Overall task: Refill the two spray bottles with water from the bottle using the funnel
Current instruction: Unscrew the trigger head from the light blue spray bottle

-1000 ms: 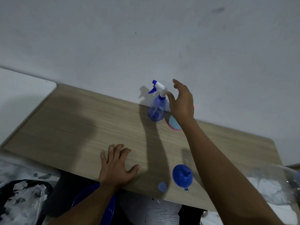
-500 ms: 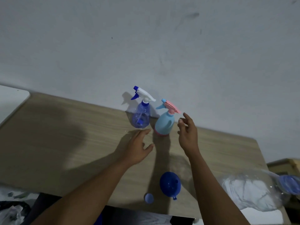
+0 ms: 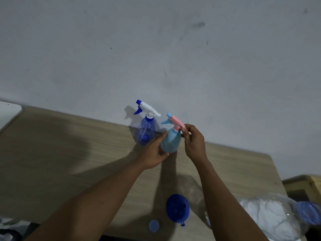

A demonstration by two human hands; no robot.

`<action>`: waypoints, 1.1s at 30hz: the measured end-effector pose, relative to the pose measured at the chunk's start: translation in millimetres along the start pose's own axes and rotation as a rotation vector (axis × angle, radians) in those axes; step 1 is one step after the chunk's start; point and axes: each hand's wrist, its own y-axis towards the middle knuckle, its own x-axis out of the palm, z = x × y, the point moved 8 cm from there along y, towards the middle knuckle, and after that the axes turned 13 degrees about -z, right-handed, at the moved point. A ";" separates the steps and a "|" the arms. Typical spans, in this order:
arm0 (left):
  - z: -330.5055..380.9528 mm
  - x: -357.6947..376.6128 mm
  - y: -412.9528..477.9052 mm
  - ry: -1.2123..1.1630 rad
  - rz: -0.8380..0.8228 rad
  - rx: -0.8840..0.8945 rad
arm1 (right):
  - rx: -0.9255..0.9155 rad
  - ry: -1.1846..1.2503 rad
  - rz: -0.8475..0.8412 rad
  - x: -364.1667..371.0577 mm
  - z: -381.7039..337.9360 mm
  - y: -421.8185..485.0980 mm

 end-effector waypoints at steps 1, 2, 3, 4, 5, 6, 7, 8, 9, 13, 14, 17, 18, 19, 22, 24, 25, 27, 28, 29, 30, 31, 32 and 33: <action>2.9 0.1 -2.4 0.009 0.008 0.010 | -0.003 -0.026 0.005 -0.6 -0.3 -2.1; 6.4 0.1 -5.6 0.024 0.010 0.019 | -0.009 -0.046 0.012 -1.7 -0.1 -4.9; 10.3 -0.3 -9.4 0.031 0.008 0.033 | -0.015 -0.059 0.019 -3.1 -0.8 -8.8; 14.0 -0.6 -14.5 0.036 0.004 0.038 | -0.017 -0.066 0.021 -4.8 -1.7 -13.6; 17.3 -0.7 -20.4 0.035 -0.008 0.040 | -0.012 -0.068 0.021 -6.9 -3.3 -18.7; 21.4 -0.7 -27.6 0.033 -0.023 0.040 | -0.009 -0.064 0.017 -9.9 -5.4 -23.9; 24.5 -0.4 -35.2 0.023 -0.038 0.039 | -0.008 -0.055 0.013 -13.8 -9.2 -29.3; 29.4 -0.1 -43.8 0.005 -0.049 0.043 | -0.013 -0.034 0.008 -18.4 -14.8 -35.1; 36.1 -0.2 -52.7 -0.025 -0.052 0.053 | -0.022 0.000 0.004 -24.0 -21.8 -40.8; 81.5 -3.2 -91.3 -0.209 -0.056 0.104 | -0.048 0.140 -0.031 -48.6 -59.2 -64.3; 92.9 -3.1 -100.3 -0.252 -0.061 0.113 | -0.045 0.161 -0.039 -54.5 -68.6 -69.5; 124.7 -1.2 -125.5 -0.326 -0.076 0.145 | -0.025 0.225 -0.040 -71.9 -95.5 -83.3; 134.6 0.4 -132.9 -0.351 -0.077 0.158 | -0.022 0.252 -0.040 -76.8 -104.2 -87.9; 142.7 2.3 -139.5 -0.384 -0.073 0.169 | -0.025 0.277 -0.038 -81.2 -112.5 -92.8; 161.9 6.9 -155.5 -0.466 -0.064 0.181 | -0.082 0.342 -0.039 -90.4 -135.3 -110.9; 174.7 7.7 -165.5 -0.485 -0.057 0.192 | -0.154 0.380 -0.089 -94.0 -148.0 -126.3; 180.3 6.6 -170.6 -0.488 -0.044 0.202 | -0.190 0.385 -0.135 -94.9 -153.4 -134.3; 190.5 1.5 -181.3 -0.482 -0.010 0.226 | -0.241 0.379 -0.240 -95.5 -163.4 -149.3; 196.0 -0.3 -187.0 -0.470 -0.004 0.234 | -0.252 0.360 -0.278 -96.2 -167.7 -155.8; 201.0 -0.9 -192.1 -0.455 -0.006 0.240 | -0.256 0.342 -0.295 -97.3 -171.3 -161.0; 206.0 -0.4 -197.2 -0.438 -0.016 0.242 | -0.256 0.344 -0.293 -99.4 -174.7 -165.5; 210.2 0.8 -201.7 -0.427 -0.025 0.239 | -0.257 0.366 -0.279 -101.9 -178.0 -169.5; 214.2 1.9 -206.6 -0.422 -0.026 0.231 | -0.262 0.395 -0.258 -104.4 -181.3 -173.1; 218.2 2.9 -211.0 -0.418 -0.022 0.225 | -0.266 0.423 -0.235 -106.6 -185.0 -176.2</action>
